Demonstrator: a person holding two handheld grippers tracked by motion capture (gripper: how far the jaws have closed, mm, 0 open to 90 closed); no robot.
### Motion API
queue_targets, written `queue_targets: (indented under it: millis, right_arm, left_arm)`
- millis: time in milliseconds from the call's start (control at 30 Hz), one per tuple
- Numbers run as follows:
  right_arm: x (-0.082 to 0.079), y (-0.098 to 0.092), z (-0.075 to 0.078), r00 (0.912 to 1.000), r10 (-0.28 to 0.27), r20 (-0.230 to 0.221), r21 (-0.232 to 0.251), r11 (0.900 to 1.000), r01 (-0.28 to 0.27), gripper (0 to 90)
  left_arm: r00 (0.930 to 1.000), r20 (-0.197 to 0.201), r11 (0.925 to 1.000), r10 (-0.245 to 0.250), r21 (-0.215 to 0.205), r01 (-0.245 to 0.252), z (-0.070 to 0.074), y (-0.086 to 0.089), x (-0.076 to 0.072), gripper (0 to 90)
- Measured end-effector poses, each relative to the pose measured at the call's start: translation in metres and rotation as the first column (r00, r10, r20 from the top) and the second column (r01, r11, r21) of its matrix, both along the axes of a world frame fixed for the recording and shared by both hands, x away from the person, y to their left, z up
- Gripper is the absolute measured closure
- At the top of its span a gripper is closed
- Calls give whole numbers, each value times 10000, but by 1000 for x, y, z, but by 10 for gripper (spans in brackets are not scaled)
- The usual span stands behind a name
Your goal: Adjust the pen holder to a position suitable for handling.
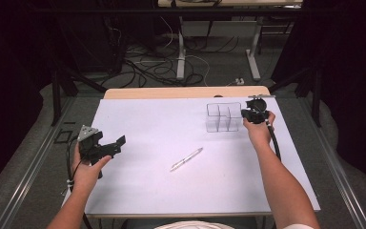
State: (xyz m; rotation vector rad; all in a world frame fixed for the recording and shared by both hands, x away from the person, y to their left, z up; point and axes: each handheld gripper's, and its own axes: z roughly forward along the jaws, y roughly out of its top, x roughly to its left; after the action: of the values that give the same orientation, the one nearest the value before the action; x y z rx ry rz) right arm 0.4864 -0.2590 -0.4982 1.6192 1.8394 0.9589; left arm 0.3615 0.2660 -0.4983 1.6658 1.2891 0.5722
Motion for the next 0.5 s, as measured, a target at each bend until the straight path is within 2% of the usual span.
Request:
queue_targets:
  millis: [233, 500]
  right_arm:
    - [-1, 8, -1, 9996, 278, 42, -69, 9996, -277, 900]
    - [-3, 27, -1, 9975, 701, 18, -7, 9975, -701, 900]
  left_arm:
    - [10000, 2, 10000, 11, 14, -11, 0, 0, 0, 28]
    - [10000, 6, 10000, -17, 32, 17, 0, -1, 0, 27]
